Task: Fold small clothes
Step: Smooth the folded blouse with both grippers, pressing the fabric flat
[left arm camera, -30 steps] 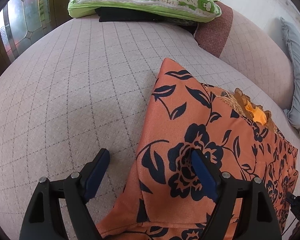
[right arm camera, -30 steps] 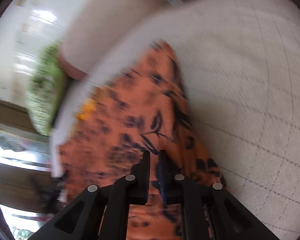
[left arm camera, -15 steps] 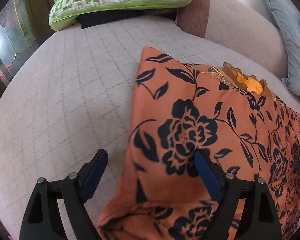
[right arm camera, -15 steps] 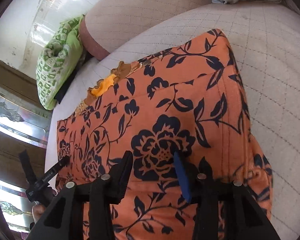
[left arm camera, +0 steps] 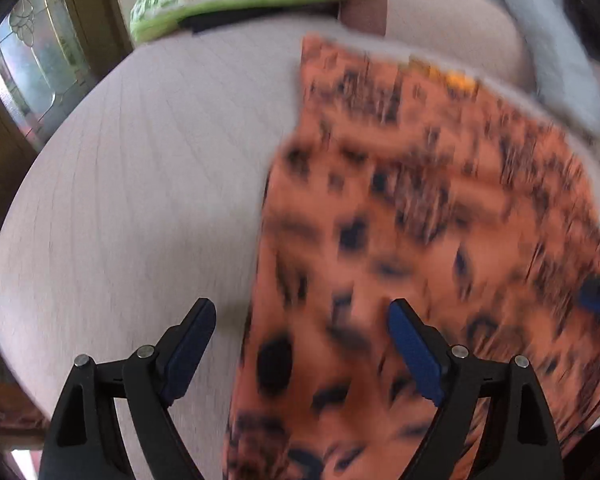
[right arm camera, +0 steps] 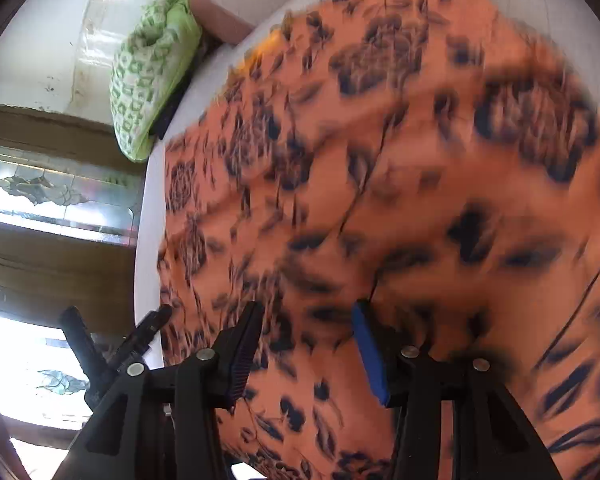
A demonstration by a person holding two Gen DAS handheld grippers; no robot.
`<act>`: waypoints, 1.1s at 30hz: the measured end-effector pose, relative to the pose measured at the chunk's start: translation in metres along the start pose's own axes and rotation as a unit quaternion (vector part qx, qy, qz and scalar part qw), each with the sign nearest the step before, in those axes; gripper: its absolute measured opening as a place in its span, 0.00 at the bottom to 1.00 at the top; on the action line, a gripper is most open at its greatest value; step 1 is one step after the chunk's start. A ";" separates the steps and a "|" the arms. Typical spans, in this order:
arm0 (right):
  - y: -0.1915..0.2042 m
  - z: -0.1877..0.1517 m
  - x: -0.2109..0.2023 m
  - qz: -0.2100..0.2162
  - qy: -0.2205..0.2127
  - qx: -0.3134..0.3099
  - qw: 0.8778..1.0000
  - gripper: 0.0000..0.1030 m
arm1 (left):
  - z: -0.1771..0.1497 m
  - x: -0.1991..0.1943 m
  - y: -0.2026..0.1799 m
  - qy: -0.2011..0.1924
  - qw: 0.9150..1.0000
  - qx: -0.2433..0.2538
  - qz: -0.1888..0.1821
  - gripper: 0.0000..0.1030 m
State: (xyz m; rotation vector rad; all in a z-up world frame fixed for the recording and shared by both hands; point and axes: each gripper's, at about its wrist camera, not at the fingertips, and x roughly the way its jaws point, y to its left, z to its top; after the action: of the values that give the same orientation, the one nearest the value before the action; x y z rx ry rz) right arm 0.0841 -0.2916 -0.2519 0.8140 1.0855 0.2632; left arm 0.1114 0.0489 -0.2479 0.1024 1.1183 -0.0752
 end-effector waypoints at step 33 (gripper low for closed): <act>-0.102 -0.126 -0.189 -0.103 -0.071 0.126 0.984 0.66 | -0.144 -0.075 0.102 0.067 0.993 -0.089 -0.046 0.91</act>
State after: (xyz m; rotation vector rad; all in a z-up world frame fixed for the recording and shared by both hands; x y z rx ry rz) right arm -0.1328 -0.4102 -0.2224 0.9222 1.0715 -0.1066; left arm -0.0382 0.1677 -0.2387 -0.1049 1.2596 -0.0517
